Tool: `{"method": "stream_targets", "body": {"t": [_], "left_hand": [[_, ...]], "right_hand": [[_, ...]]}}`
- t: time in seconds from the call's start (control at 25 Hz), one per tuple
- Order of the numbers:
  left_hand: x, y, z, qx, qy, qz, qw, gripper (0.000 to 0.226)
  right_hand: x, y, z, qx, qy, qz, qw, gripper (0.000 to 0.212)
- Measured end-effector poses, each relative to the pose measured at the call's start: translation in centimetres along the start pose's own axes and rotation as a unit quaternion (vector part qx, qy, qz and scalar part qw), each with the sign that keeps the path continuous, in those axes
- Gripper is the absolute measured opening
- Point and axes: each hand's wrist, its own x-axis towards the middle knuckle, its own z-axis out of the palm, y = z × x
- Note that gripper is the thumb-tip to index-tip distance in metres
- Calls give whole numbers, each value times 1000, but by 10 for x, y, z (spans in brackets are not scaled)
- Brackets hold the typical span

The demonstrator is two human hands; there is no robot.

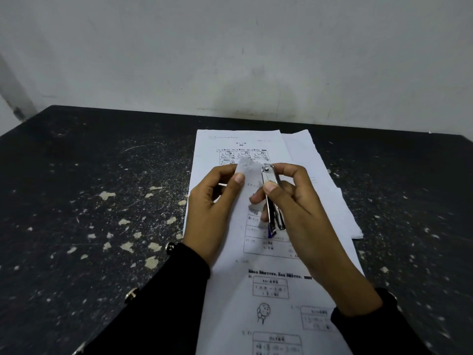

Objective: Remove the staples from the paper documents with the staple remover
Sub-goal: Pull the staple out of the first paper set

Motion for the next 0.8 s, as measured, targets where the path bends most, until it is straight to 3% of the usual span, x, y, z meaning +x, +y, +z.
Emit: {"method": "stream_targets", "body": {"t": [0.48, 0.64, 0.8], "left_hand": [[3, -10, 0, 10, -17, -49, 999, 13], [6, -17, -3, 16, -20, -39, 999, 11], [7, -23, -3, 44, -11, -15, 999, 18]], "right_hand": [[-55, 4, -62, -68, 53, 85, 993, 14], [-87, 2, -105, -147, 85, 141, 975, 13], [-111, 0, -136, -247, 67, 191, 948, 12]]}}
